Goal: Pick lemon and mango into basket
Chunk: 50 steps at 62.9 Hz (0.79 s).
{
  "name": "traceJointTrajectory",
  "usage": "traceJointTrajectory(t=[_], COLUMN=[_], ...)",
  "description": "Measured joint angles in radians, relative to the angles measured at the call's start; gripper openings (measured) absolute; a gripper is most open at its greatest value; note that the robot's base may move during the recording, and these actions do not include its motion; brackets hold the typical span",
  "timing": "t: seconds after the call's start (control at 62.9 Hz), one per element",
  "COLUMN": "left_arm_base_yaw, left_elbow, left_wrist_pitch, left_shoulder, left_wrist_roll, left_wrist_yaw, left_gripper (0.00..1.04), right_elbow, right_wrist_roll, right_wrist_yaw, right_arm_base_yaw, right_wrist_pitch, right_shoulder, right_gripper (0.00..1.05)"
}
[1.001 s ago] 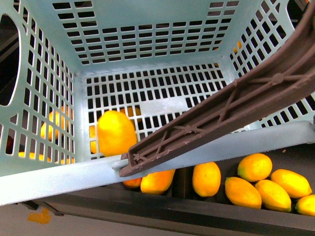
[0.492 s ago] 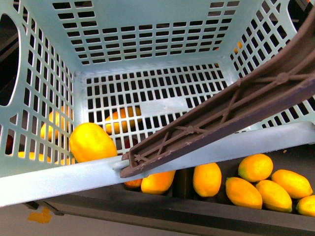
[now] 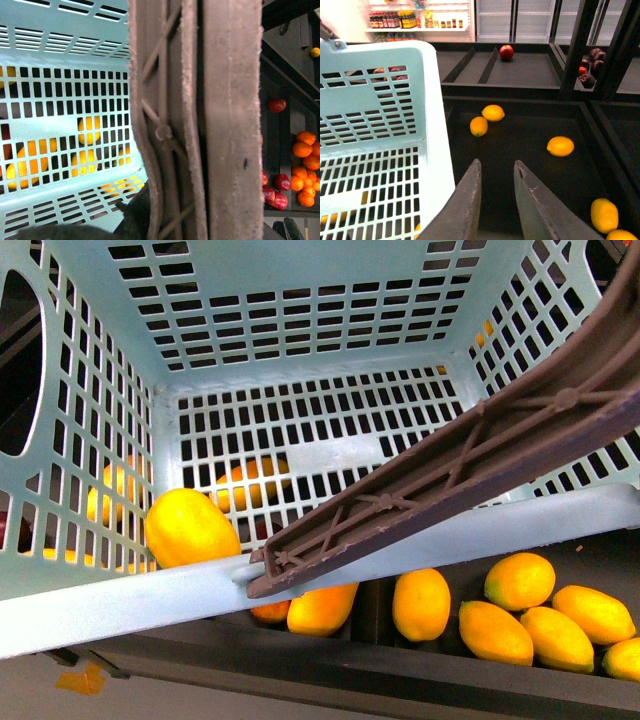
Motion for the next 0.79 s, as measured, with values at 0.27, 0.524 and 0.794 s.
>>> traceJointTrajectory(t=[0.27, 0.524, 0.794], left_arm_base_yaw=[-0.003, -0.008, -0.001], left_elbow=[0.000, 0.001, 0.003], left_wrist_pitch=[0.000, 0.000, 0.000], left_shoulder=[0.000, 0.000, 0.000], left_wrist_roll=[-0.001, -0.008, 0.000], left_wrist_yaw=[0.003, 0.014, -0.009], left_gripper=[0.14, 0.14, 0.14], right_elbow=[0.000, 0.000, -0.003], right_wrist_roll=[0.000, 0.000, 0.000], right_wrist_yaw=[0.002, 0.000, -0.003], right_arm_base_yaw=[-0.001, -0.002, -0.002], right_wrist_pitch=[0.000, 0.000, -0.002], right_shoulder=[-0.003, -0.006, -0.004], right_gripper=[0.81, 0.96, 0.96])
